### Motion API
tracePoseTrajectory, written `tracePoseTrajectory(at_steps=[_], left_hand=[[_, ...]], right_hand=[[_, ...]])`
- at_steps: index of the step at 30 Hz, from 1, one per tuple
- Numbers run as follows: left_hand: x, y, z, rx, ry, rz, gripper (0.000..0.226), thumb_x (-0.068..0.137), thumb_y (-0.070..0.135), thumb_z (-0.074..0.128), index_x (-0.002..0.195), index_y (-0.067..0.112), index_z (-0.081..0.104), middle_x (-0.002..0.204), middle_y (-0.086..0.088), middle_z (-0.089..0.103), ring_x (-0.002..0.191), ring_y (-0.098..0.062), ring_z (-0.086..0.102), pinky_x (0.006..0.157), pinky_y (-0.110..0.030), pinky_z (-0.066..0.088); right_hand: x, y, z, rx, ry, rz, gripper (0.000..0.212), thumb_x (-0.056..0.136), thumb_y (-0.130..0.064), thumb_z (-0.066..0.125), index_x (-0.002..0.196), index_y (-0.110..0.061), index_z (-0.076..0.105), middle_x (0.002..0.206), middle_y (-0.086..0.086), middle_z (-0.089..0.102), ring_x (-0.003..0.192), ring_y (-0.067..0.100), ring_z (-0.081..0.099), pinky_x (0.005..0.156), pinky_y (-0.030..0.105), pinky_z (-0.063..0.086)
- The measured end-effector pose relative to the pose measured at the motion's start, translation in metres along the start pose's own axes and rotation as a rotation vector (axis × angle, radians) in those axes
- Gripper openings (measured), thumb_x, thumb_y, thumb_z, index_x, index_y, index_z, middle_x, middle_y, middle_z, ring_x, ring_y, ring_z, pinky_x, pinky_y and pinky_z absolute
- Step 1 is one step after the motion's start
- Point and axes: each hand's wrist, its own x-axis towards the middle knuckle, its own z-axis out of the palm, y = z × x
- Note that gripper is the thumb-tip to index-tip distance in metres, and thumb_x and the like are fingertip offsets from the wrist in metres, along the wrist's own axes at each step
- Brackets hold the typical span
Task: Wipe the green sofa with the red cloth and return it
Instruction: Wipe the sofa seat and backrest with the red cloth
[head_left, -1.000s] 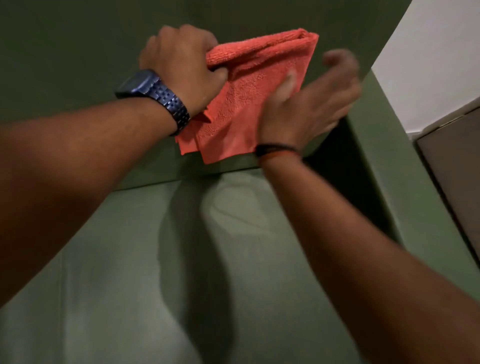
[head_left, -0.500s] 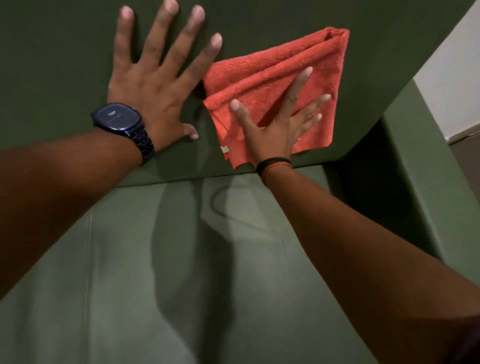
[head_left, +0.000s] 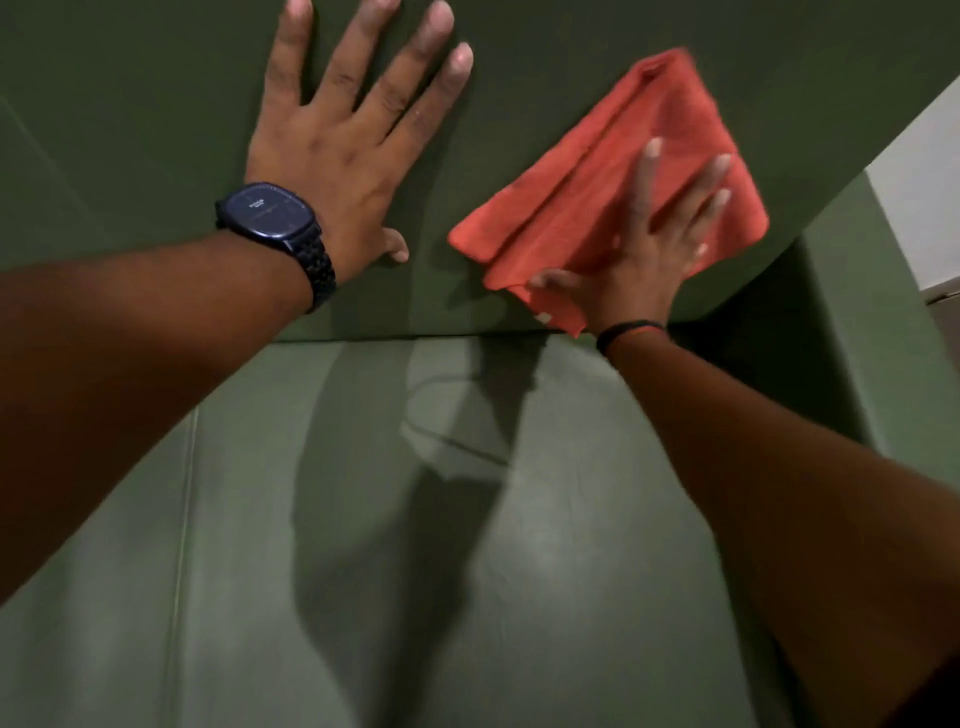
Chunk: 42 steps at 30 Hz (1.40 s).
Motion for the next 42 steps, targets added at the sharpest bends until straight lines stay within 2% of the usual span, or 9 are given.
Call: tracePoseTrajectory(at_steps=[8, 13, 17, 20, 25, 28, 32, 37, 42], left_hand=[[-0.010, 0.000, 0.010, 0.029, -0.010, 0.002, 0.133, 0.051, 0.036, 0.087, 0.148, 0.020, -0.002, 0.158, -0.001, -0.001, 0.143, -0.029, -0.004, 0.106, -0.060, -0.005], [-0.020, -0.007, 0.015, 0.051, -0.056, 0.014, 0.136, 0.049, 0.037, 0.088, 0.148, 0.021, -0.004, 0.158, -0.001, -0.004, 0.142, -0.030, -0.007, 0.105, -0.063, -0.005], [-0.022, 0.003, 0.011, -0.033, -0.020, -0.021, 0.123, 0.059, 0.068, 0.071, 0.148, 0.018, 0.003, 0.158, -0.007, 0.003, 0.142, -0.035, 0.000, 0.104, -0.069, 0.001], [-0.008, 0.019, 0.001, -0.104, 0.094, -0.099, 0.104, 0.069, 0.080, 0.050, 0.145, 0.018, 0.016, 0.153, -0.009, 0.025, 0.135, -0.036, 0.024, 0.104, -0.060, 0.020], [0.030, 0.039, -0.010, -0.147, 0.154, -0.211, 0.066, 0.075, 0.059, 0.059, 0.121, 0.017, 0.039, 0.127, -0.013, 0.048, 0.112, -0.038, 0.044, 0.091, -0.052, 0.034], [0.035, 0.046, -0.009, -0.182, 0.120, -0.189, 0.048, 0.079, 0.051, 0.062, 0.109, 0.015, 0.050, 0.121, -0.010, 0.051, 0.111, -0.035, 0.043, 0.091, -0.050, 0.032], [0.032, 0.053, -0.007, -0.229, 0.162, -0.167, 0.015, 0.093, 0.028, 0.050, 0.093, 0.015, 0.057, 0.097, -0.008, 0.064, 0.102, -0.032, 0.045, 0.088, -0.047, 0.031], [0.014, 0.038, -0.014, -0.350, 0.098, -0.233, 0.005, 0.082, 0.015, 0.055, 0.087, 0.018, 0.055, 0.088, -0.009, 0.066, 0.095, -0.033, 0.049, 0.087, -0.046, 0.031], [-0.043, -0.026, -0.028, -0.317, 0.079, -0.337, 0.015, 0.079, 0.012, 0.057, 0.094, 0.016, 0.055, 0.096, -0.012, 0.064, 0.095, -0.035, 0.048, 0.082, -0.046, 0.032]], right_hand=[[-0.002, -0.014, 0.014, -0.217, -0.019, -0.248, 0.138, 0.033, -0.068, 0.081, 0.145, -0.036, 0.008, 0.150, 0.037, 0.005, 0.131, 0.064, -0.001, 0.093, 0.082, 0.015], [0.008, 0.003, 0.007, -0.270, 0.051, -0.257, 0.133, 0.036, -0.078, 0.071, 0.145, -0.040, 0.004, 0.151, 0.034, 0.009, 0.134, 0.060, 0.002, 0.094, 0.083, 0.017], [0.002, -0.015, 0.011, -0.319, 0.043, -0.306, 0.132, 0.038, -0.074, 0.076, 0.145, -0.035, 0.010, 0.150, 0.035, 0.012, 0.131, 0.063, 0.003, 0.093, 0.082, 0.016], [-0.006, -0.024, 0.015, -0.355, 0.023, -0.383, 0.119, 0.046, -0.067, 0.077, 0.145, -0.036, 0.017, 0.151, 0.033, 0.014, 0.132, 0.063, 0.005, 0.095, 0.081, 0.016], [-0.010, -0.024, 0.006, -0.364, -0.008, -0.453, 0.103, 0.058, -0.053, 0.076, 0.144, -0.039, 0.021, 0.154, 0.026, 0.013, 0.136, 0.057, 0.003, 0.099, 0.077, 0.022], [0.000, -0.007, -0.012, -0.317, 0.136, -0.473, 0.079, 0.070, -0.038, 0.068, 0.141, -0.037, 0.032, 0.152, 0.016, 0.029, 0.138, 0.042, 0.022, 0.099, 0.058, 0.036], [0.028, 0.001, -0.031, -0.285, 0.179, -0.238, 0.089, 0.051, -0.047, 0.077, 0.131, -0.029, 0.042, 0.130, 0.014, 0.048, 0.122, 0.035, 0.041, 0.093, 0.052, 0.035], [0.028, -0.018, -0.042, -0.431, 0.069, -0.437, 0.030, 0.070, -0.036, 0.063, 0.092, -0.017, 0.057, 0.102, 0.015, 0.058, 0.102, 0.035, 0.051, 0.090, 0.047, 0.031], [0.002, -0.105, -0.029, -0.282, -0.214, -0.639, 0.026, 0.076, -0.026, 0.059, 0.095, -0.008, 0.053, 0.095, 0.019, 0.061, 0.084, 0.042, 0.057, 0.063, 0.045, 0.041]])
